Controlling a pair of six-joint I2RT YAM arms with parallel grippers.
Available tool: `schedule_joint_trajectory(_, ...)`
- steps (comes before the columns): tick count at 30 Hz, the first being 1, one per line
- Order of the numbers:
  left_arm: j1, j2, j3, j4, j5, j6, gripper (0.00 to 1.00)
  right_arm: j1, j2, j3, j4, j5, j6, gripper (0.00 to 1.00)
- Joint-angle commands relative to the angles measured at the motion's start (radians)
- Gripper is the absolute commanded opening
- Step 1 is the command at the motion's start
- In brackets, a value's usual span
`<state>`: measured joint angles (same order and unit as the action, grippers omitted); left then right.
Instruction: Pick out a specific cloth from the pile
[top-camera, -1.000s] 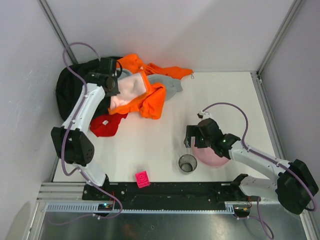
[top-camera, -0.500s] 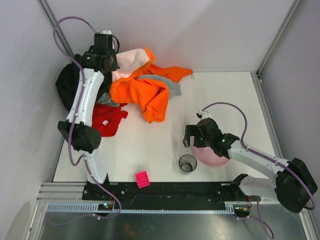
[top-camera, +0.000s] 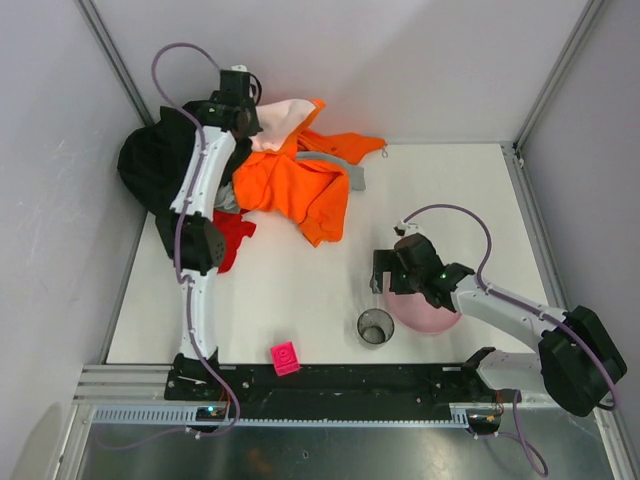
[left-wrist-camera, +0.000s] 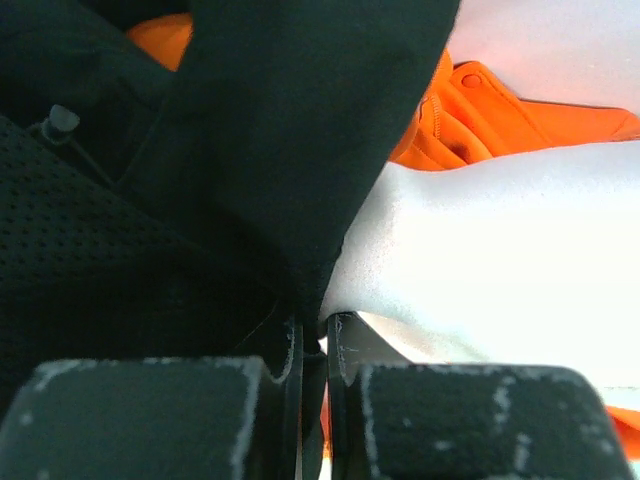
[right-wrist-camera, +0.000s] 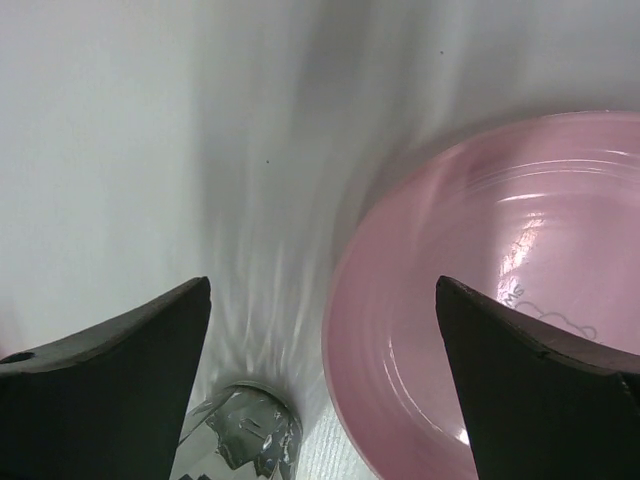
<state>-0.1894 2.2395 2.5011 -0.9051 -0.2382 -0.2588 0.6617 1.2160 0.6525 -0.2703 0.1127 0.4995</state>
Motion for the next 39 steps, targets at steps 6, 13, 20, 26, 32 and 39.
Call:
schedule_joint_trajectory(6,0.003,0.313,0.050,0.185,0.129,-0.095,0.01,-0.033,0.023,0.004,0.034,-0.029,-0.024,0.99)
schedule_joint_trajectory(13,0.016,0.397,-0.075,0.175,0.271,-0.137,0.01,-0.046,0.027,0.004,0.037,-0.042,-0.022,0.99)
schedule_joint_trajectory(20,0.024,0.391,-0.131,0.133,0.350,-0.149,0.09,-0.048,-0.011,0.003,0.029,-0.052,-0.015,0.99)
schedule_joint_trajectory(26,0.024,0.238,-0.134,0.132,0.379,-0.153,0.51,-0.048,-0.083,0.004,-0.009,-0.041,-0.007,0.99)
schedule_joint_trajectory(32,0.020,0.019,-0.187,0.132,0.424,-0.158,0.97,-0.047,-0.141,0.004,-0.029,-0.042,0.000,0.99)
schedule_joint_trajectory(39,0.017,-0.229,-0.328,0.132,0.515,-0.198,1.00,-0.046,-0.208,0.004,-0.070,-0.035,0.014,0.99)
